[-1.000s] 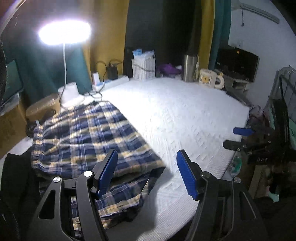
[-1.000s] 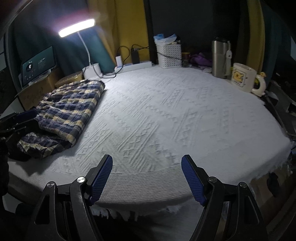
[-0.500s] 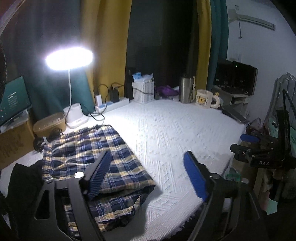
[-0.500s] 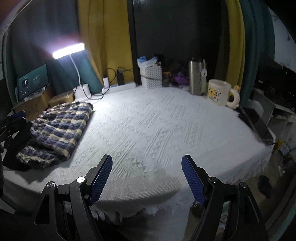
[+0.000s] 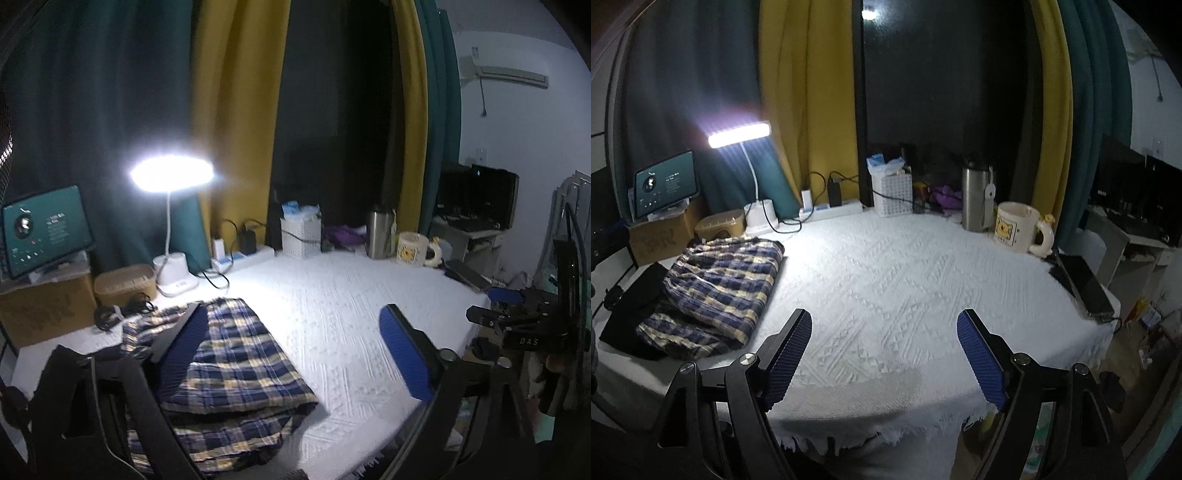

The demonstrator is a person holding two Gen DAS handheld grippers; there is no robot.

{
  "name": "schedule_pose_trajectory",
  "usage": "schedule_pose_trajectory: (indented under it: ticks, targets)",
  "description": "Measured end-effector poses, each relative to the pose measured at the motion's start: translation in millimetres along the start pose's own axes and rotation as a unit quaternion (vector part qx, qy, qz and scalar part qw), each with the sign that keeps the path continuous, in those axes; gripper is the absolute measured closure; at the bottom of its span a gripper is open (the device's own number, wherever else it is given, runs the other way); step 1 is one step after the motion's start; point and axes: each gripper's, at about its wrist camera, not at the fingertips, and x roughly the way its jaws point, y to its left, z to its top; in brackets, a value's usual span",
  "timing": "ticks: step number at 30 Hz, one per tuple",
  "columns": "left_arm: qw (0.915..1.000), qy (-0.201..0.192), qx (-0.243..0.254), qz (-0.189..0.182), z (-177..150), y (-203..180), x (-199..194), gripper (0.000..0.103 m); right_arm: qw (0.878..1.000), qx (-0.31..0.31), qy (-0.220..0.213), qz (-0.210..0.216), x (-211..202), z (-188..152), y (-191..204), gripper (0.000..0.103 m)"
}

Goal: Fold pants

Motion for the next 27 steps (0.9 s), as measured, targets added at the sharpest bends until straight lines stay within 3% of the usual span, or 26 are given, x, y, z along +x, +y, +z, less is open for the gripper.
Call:
schedule_pose_trajectory:
  ticks: [18, 22, 27]
  targets:
    - [0.9944, -0.078, -0.011, 0.07, 9, 26, -46, 0.002, 0.997, -0.04, -0.065, 0.007, -34, 47, 52, 0.015]
    - [0.9937, -0.077, -0.021, 0.078, 12, 33, -52, 0.001, 0.996, -0.045, -0.077, 0.015, -41, 52, 64, 0.008]
    - [0.99, -0.081, -0.013, 0.115, 14, 38, -62, 0.001, 0.995, -0.041, -0.086, 0.021, -46, 58, 76, 0.001]
